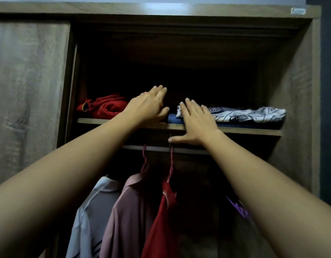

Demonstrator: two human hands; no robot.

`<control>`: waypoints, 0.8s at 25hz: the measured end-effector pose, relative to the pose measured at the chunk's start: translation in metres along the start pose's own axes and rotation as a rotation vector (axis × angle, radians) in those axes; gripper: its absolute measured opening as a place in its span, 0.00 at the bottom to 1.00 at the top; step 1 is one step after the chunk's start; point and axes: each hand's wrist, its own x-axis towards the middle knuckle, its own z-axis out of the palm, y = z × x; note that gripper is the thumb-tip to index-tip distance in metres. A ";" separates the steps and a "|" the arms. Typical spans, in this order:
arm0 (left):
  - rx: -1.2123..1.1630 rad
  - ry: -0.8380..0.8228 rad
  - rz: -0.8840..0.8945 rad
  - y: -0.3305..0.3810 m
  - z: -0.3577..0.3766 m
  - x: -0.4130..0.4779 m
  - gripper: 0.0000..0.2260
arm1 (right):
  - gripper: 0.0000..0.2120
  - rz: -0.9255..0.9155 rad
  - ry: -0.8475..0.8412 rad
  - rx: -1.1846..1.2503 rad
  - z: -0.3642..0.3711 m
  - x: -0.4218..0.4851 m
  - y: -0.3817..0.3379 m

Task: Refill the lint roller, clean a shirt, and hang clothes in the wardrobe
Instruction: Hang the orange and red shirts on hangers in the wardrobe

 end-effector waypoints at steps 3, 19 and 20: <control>0.031 -0.022 -0.008 -0.006 0.014 0.022 0.33 | 0.57 -0.016 0.022 0.045 0.022 0.004 -0.003; 0.157 0.016 0.004 -0.025 0.039 0.067 0.13 | 0.38 -0.029 0.153 0.174 0.039 0.011 0.005; 0.139 0.084 0.021 -0.027 0.029 0.071 0.12 | 0.38 -0.027 0.151 0.175 0.039 0.011 0.006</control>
